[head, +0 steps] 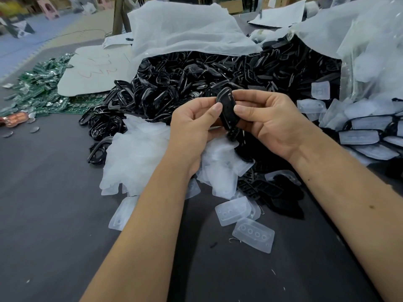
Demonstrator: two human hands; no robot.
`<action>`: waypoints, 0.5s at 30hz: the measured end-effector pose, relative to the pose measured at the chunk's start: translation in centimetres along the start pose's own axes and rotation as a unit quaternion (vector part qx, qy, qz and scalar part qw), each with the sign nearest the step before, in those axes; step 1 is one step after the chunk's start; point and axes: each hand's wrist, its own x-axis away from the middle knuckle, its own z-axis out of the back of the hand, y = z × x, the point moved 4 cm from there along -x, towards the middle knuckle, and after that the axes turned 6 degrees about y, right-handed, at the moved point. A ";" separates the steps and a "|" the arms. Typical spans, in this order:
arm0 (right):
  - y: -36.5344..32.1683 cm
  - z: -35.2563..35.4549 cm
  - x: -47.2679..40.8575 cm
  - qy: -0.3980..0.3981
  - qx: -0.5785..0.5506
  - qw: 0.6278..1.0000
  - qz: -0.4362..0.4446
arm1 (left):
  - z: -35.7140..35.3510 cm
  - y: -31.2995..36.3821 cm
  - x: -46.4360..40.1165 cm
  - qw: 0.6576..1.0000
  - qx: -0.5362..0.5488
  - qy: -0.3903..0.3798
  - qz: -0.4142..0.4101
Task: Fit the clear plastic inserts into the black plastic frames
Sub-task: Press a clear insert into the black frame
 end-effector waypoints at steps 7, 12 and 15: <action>0.3 -0.3 0.0 0.034 0.036 0.999 0.019 | 0.3 -0.3 -0.3 0.999 0.030 0.023 0.026; 0.1 -0.3 0.1 0.014 0.047 0.999 0.017 | 0.2 -0.3 -0.1 0.999 0.031 0.026 0.003; 0.0 -0.2 0.1 0.000 0.022 1.000 0.008 | 0.1 -0.2 0.0 0.999 0.027 0.016 -0.005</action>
